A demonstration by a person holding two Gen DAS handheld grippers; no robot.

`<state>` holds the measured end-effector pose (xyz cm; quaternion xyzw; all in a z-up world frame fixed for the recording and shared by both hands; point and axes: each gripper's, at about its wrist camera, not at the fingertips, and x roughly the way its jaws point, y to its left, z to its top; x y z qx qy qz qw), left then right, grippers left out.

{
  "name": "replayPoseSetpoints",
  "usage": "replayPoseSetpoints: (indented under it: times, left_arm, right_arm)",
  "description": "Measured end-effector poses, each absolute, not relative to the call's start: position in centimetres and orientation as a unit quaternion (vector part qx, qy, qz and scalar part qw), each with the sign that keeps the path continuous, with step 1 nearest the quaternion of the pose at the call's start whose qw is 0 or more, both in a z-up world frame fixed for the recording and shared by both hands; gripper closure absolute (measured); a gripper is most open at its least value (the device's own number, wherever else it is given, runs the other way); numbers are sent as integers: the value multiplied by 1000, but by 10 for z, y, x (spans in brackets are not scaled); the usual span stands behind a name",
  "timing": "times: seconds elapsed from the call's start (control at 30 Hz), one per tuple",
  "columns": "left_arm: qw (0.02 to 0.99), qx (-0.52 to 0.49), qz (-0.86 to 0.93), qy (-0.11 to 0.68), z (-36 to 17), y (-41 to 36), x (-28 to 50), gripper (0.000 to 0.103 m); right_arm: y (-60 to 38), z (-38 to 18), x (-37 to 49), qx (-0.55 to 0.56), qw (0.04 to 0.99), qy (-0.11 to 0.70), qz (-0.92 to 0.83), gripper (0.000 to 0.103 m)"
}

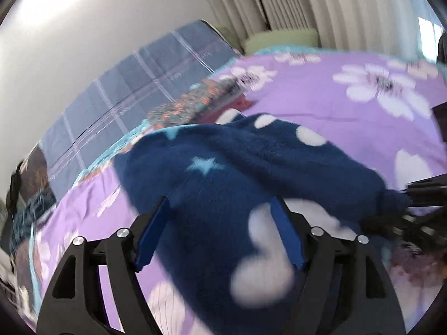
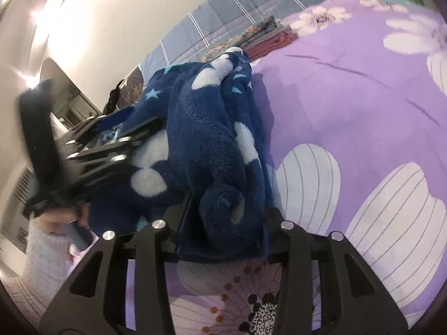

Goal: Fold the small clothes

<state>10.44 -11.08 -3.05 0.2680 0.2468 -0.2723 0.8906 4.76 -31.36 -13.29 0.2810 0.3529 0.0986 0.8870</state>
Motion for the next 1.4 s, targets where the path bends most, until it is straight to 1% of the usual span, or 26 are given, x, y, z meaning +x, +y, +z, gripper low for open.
replayPoseSetpoints:
  times: [0.07,0.17,0.27,0.33,0.4,0.53,0.6,0.67,0.73,0.8,0.87,1.03,1.23,1.27,1.3,1.33,1.37,1.4]
  left_arm:
    - [902,238,-270,238,-22,-85,79,18]
    - [904,222,-272,243,-25,-58,43,13]
    - [893,233,-280,264,-43,-50,16,12]
    - [887,270,-267,263,-60,-57,10,12]
    - [894,301,-225,245,-72,-67,11,12]
    - [911,245,-206,259,-73,-78,30,12]
    - [907,260,-195,268,-83,-88,35,12]
    - [907,282,-174,260,-91,-90,38,12]
    - [910,287,-152,258,-94,-81,42,11]
    - [914,270,-117,278,-94,-60,52,11]
    - [911,265,-122,293,-95,-48,55,11]
    - [908,300,-109,271,-96,-57,46,13]
    - [899,289,-154,290,-81,-43,28,20]
    - [898,281,-166,297,-76,-39,23,26]
    - [896,268,-182,303,-71,-35,20,38]
    - [897,240,-208,307,-59,-29,14,43]
    - [900,219,-223,304,-51,-26,9,50]
    - [904,197,-239,295,-40,-22,5,54]
  right_arm:
    - [-319,-137,50,296,881,353,107,63]
    - [-324,-140,50,313,874,352,117,62]
    - [-320,-138,50,303,879,349,113,62]
    - [-318,-137,47,294,883,348,109,62]
    - [-317,-136,46,292,884,348,108,61]
    - [-318,-137,44,298,883,346,110,61]
    - [-319,-137,44,301,882,346,111,61]
    - [-319,-137,44,300,882,345,111,61]
    - [-318,-137,44,298,883,346,109,61]
    - [-316,-136,44,290,887,347,100,60]
    - [-314,-135,44,281,889,348,97,60]
    - [-319,-138,45,298,883,348,105,60]
    - [-320,-139,45,301,882,346,109,59]
    - [-320,-139,45,301,882,345,110,59]
    - [-320,-139,45,302,882,345,110,59]
    - [-321,-140,44,304,881,344,111,59]
    - [-321,-140,44,305,881,344,111,59]
    - [-321,-140,44,305,881,344,112,59]
